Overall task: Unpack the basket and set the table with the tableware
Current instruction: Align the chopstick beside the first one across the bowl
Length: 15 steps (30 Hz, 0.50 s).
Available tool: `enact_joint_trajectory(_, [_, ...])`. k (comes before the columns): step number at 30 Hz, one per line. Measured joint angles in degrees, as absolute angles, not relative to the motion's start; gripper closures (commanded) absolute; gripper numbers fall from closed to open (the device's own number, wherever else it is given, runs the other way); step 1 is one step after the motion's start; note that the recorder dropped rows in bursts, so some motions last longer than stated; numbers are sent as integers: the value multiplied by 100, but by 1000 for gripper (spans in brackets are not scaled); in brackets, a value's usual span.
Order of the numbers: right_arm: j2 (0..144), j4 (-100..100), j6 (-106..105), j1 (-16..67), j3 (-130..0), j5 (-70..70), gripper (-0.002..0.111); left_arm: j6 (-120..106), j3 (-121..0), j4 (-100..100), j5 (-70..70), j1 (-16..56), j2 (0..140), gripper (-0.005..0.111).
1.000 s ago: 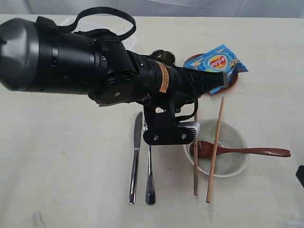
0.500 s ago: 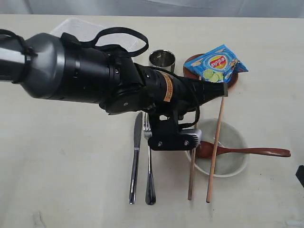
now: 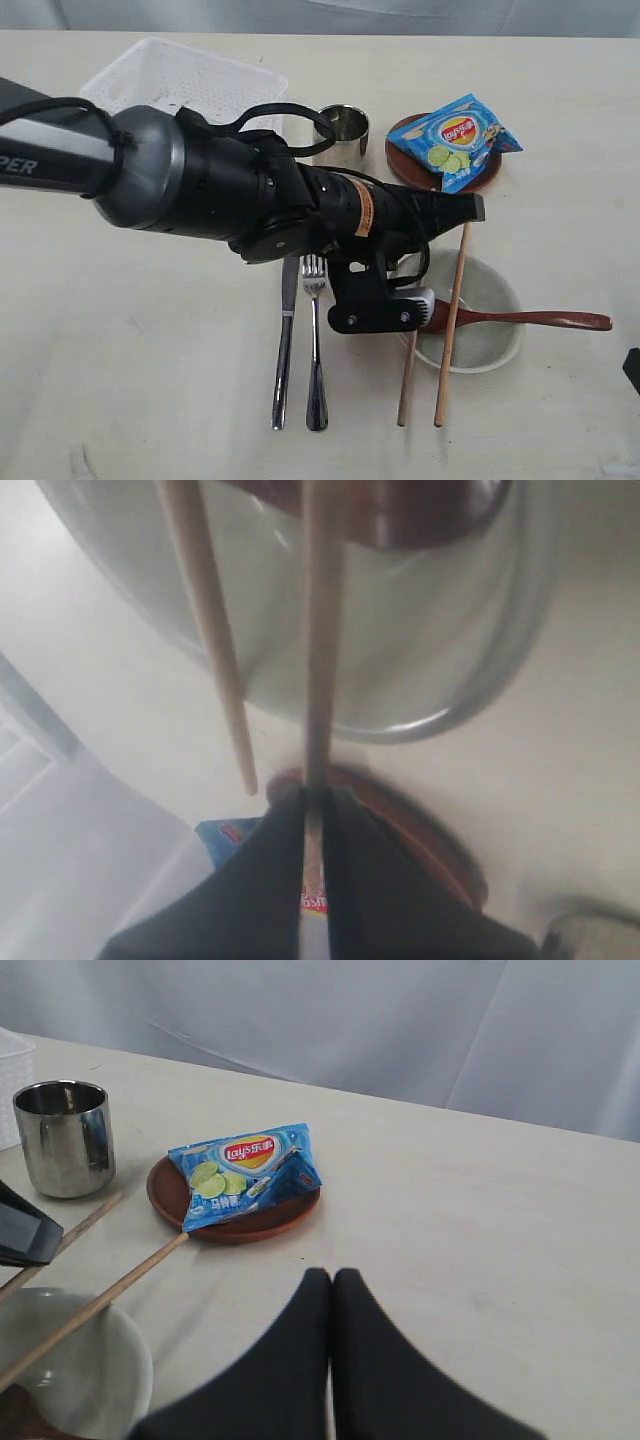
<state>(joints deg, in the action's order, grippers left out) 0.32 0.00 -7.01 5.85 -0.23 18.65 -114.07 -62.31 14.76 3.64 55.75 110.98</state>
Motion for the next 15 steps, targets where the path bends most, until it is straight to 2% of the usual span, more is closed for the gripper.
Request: enact_joint_trajectory(15, [32,0,-701,585,-23,1865,108,-11136,-6491,1487,594,5575,11333,107])
